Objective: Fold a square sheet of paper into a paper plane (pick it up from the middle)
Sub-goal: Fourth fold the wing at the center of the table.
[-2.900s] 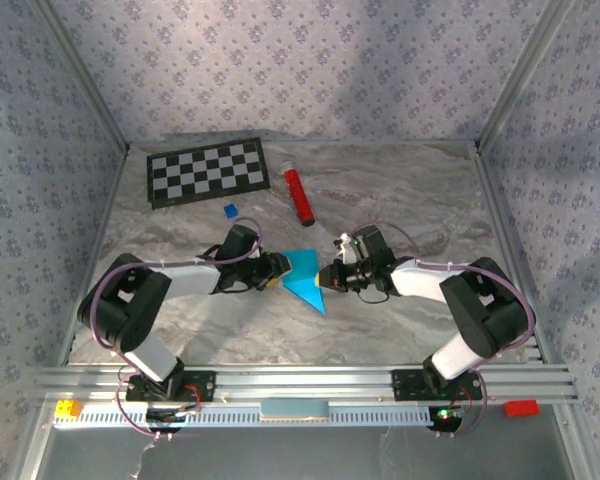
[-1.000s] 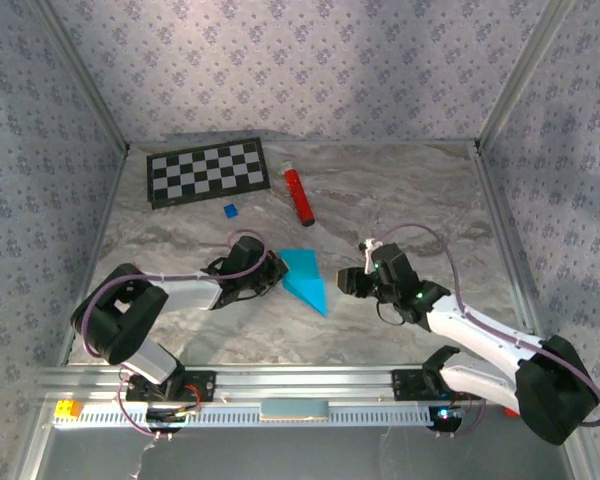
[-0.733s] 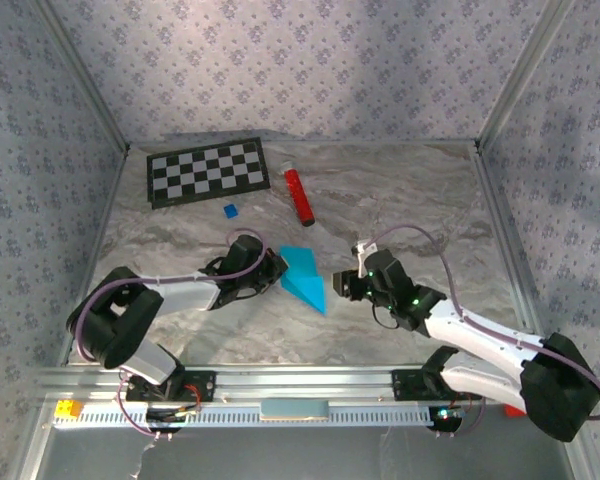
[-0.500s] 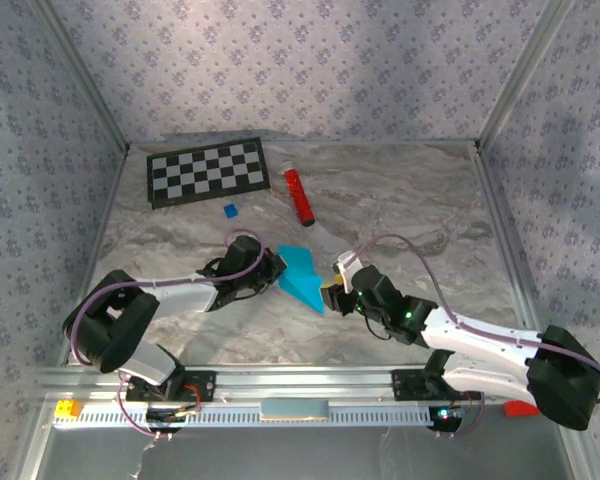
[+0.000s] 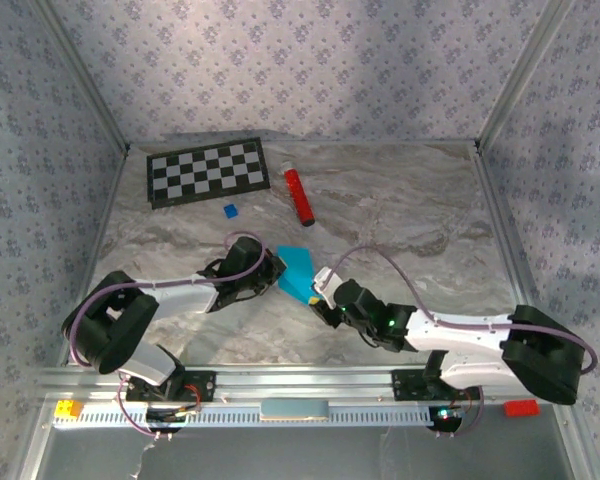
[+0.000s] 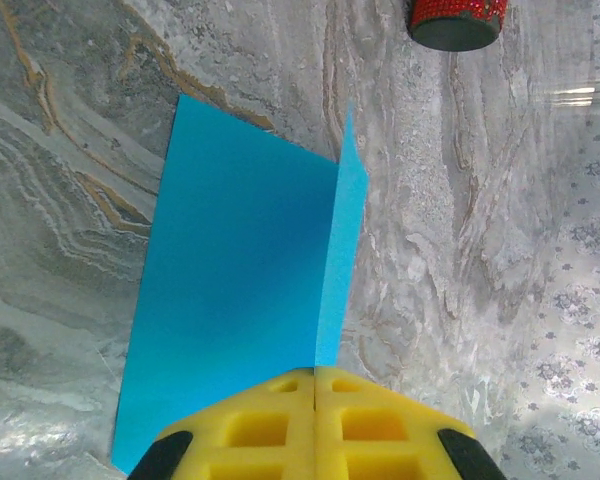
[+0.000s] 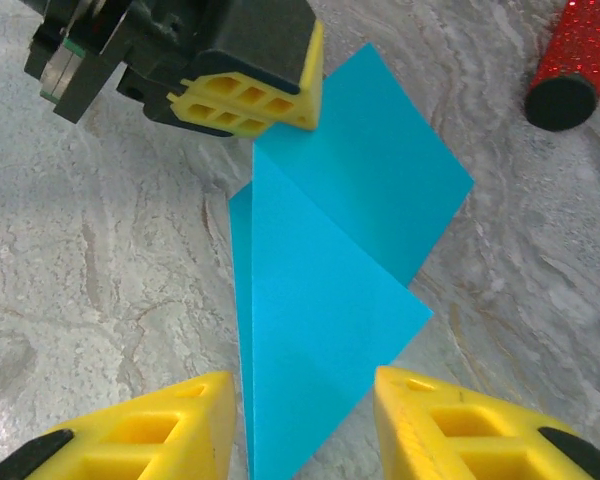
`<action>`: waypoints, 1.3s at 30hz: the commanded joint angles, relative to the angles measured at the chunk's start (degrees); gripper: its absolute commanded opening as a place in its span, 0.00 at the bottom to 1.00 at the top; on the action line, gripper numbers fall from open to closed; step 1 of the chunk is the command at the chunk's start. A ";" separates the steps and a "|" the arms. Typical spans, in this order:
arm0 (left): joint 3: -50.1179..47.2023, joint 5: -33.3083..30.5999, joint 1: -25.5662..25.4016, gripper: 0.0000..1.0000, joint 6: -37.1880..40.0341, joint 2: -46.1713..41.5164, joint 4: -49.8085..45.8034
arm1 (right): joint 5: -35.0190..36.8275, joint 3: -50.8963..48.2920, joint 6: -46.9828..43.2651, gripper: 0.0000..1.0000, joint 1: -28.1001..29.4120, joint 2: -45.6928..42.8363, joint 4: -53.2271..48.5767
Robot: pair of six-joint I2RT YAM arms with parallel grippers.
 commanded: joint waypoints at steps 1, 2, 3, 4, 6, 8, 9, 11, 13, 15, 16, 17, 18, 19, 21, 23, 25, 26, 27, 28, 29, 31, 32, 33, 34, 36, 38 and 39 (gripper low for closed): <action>0.48 -1.07 -0.34 0.00 -1.61 -0.94 -1.35 | 2.21 2.45 -2.37 0.42 1.10 3.97 1.97; 0.67 -1.10 -0.28 0.00 -1.54 -0.78 -1.88 | 2.99 3.46 -2.44 0.42 1.33 5.57 0.97; 0.85 -1.08 -0.29 0.00 -1.52 -0.81 -2.20 | 3.25 4.17 -2.66 0.42 1.58 6.84 0.47; 0.86 -1.00 -0.30 0.00 -1.59 -0.70 -2.22 | 3.37 4.91 -3.05 0.42 1.86 8.14 0.26; 0.94 -1.08 -0.31 0.00 -1.52 -0.79 -2.08 | 4.05 6.08 -3.74 0.42 2.55 10.37 0.31; 1.21 -1.10 -0.36 0.00 -1.44 -0.74 -2.54 | 6.18 7.09 -3.71 0.42 3.14 12.37 0.15; 1.31 -1.10 -0.33 0.00 -1.35 -0.73 -2.79 | 6.97 7.81 -3.62 0.42 3.27 13.22 -0.21; 1.24 -1.10 -0.33 0.00 -1.34 -0.75 -2.67 | 7.56 9.08 -3.80 0.42 3.37 15.52 -1.07; 1.13 -1.18 -0.35 0.00 -1.52 -0.91 -2.59 | 8.45 10.15 -4.16 0.41 3.78 17.49 -1.83; 1.20 -1.10 -0.29 0.00 -1.43 -0.97 -2.67 | 9.94 11.12 -4.22 0.41 4.27 19.07 -2.71; 1.30 -1.08 -0.29 0.00 -1.27 -0.90 -2.77 | 11.23 11.63 -3.92 0.41 4.42 19.75 -3.18; 1.30 -0.98 -0.28 0.00 -1.21 -0.93 -2.92 | 12.27 11.95 -3.63 0.41 4.43 20.44 -3.54; 1.26 -0.91 -0.28 0.00 -1.17 -0.91 -2.93 | 12.97 12.18 -3.52 0.40 4.52 20.96 -3.87; 1.15 -0.98 -0.30 0.00 -1.23 -1.08 -2.91 | 13.38 12.46 -3.59 0.38 4.56 21.38 -4.38; 1.04 -1.20 -0.27 0.00 -1.25 -1.19 -2.88 | 14.15 12.50 -3.23 0.35 4.73 21.51 -4.78; 1.06 -1.28 -0.28 0.00 -1.21 -1.28 -2.98 | 14.02 12.32 -2.32 0.32 4.43 21.28 -4.96; 1.14 -1.18 -0.28 0.02 -1.17 -1.34 -2.99 | 14.06 11.93 -1.71 0.26 4.30 21.00 -4.60; 1.12 -1.17 -0.33 0.03 -1.17 -1.34 -2.94 | 14.06 11.61 -1.41 0.24 4.33 20.82 -4.11; 1.12 -1.18 -0.28 0.05 -1.17 -1.41 -3.01 | 13.87 11.27 -1.08 0.23 4.29 20.64 -3.77; 1.08 -1.23 -0.36 0.06 -1.16 -1.38 -2.94 | 13.41 11.00 -0.83 0.21 4.08 20.47 -3.37; 1.13 -1.27 -0.30 0.09 -1.17 -1.36 -3.01 | 12.90 10.74 -0.67 0.20 3.90 20.24 -2.94; 1.54 -1.19 -0.26 0.20 -0.67 -1.29 -3.21 | 12.08 10.44 -0.55 0.17 3.63 19.85 -2.65; 1.85 -1.07 -0.19 0.26 -0.31 -1.32 -3.56 | 11.83 10.33 -0.52 0.15 3.59 19.75 -2.42; 2.06 -1.06 -0.12 0.28 0.01 -1.40 -3.96 | 11.63 10.22 -0.43 0.14 3.43 19.67 -2.14; 2.26 -1.00 -0.09 0.32 0.34 -1.40 -4.38 | 11.30 10.01 -0.29 0.12 3.28 19.66 -1.96; 2.52 -0.91 0.16 0.42 0.78 -1.38 -5.18 | 10.77 9.78 -0.09 0.11 3.07 19.60 -1.38; 2.45 -0.64 0.74 0.46 1.02 -1.32 -5.53 | 10.39 9.30 0.27 0.10 2.81 19.53 -0.63; 2.44 -0.42 1.08 0.47 1.19 -1.29 -5.74 | 10.22 9.06 0.43 0.10 2.71 19.45 -0.24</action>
